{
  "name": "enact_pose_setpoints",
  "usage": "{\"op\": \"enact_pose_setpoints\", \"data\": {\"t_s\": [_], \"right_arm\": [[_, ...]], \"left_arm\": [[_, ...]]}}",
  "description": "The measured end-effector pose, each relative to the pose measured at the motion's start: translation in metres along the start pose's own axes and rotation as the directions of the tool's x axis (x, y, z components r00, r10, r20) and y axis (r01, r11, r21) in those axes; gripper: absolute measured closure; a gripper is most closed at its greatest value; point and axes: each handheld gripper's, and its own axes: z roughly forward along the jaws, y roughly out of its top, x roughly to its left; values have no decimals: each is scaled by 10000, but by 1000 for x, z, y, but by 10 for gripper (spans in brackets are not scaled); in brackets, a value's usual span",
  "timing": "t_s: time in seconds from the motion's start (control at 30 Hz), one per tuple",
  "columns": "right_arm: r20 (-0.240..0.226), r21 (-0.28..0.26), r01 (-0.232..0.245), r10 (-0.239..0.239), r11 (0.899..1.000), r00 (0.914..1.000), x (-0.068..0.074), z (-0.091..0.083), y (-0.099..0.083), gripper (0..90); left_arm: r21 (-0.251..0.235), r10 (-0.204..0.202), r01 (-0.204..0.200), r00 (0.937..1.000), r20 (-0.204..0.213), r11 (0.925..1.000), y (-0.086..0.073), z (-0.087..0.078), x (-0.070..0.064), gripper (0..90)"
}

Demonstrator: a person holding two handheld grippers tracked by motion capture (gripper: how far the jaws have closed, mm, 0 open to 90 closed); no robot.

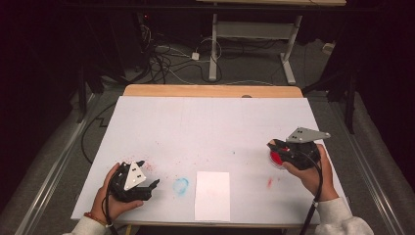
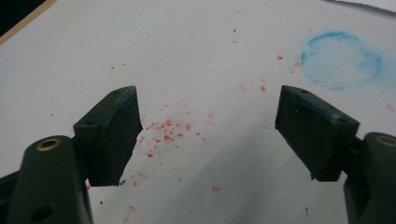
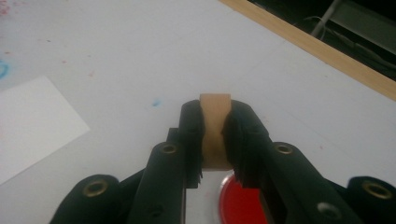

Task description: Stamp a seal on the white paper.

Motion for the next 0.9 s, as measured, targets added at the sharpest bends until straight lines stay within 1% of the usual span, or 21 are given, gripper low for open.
{"op": "enact_pose_setpoints", "data": {"t_s": [0.13,0.23,0.37,0.43,0.47,0.57,0.63,0.7,0.83,0.9], "right_arm": [[-296,-63,320,-322,9995,9990,13,3,5,765],[-563,-137,475,-482,9988,9973,24,4,8,766],[-1065,-184,820,-835,9965,9908,41,6,13,766],[-1349,-225,961,-983,9951,9860,49,9,16,766],[-1410,-215,1051,-1071,9942,9842,54,10,17,766],[-1789,-231,1258,-1279,9918,9755,67,15,20,766],[-1920,-179,1402,-1411,9900,9712,76,20,21,766],[-2092,-142,1627,-1620,9866,9644,84,24,22,766],[-2416,9,1851,-1794,9827,9537,97,34,22,766],[-2543,112,2029,-1934,9791,9476,103,40,22,765]], "left_arm": [[6,39,-39,10000,21,10000,1,0,-1,215],[-2,29,-29,10000,21,10000,1,1,-1,215],[8,37,-37,10000,7,10000,1,1,-1,215],[17,44,-44,10000,12,10000,1,0,-1,215],[17,52,-52,10000,4,10000,1,0,-1,215],[2,47,-47,10000,-8,10000,1,0,-1,215],[11,58,-58,10000,-17,10000,1,0,-1,215],[3,70,-70,10000,-12,10000,1,0,-1,215],[23,84,-84,10000,8,10000,1,1,-1,215],[23,98,-98,10000,19,9999,2,1,-1,215]]}}
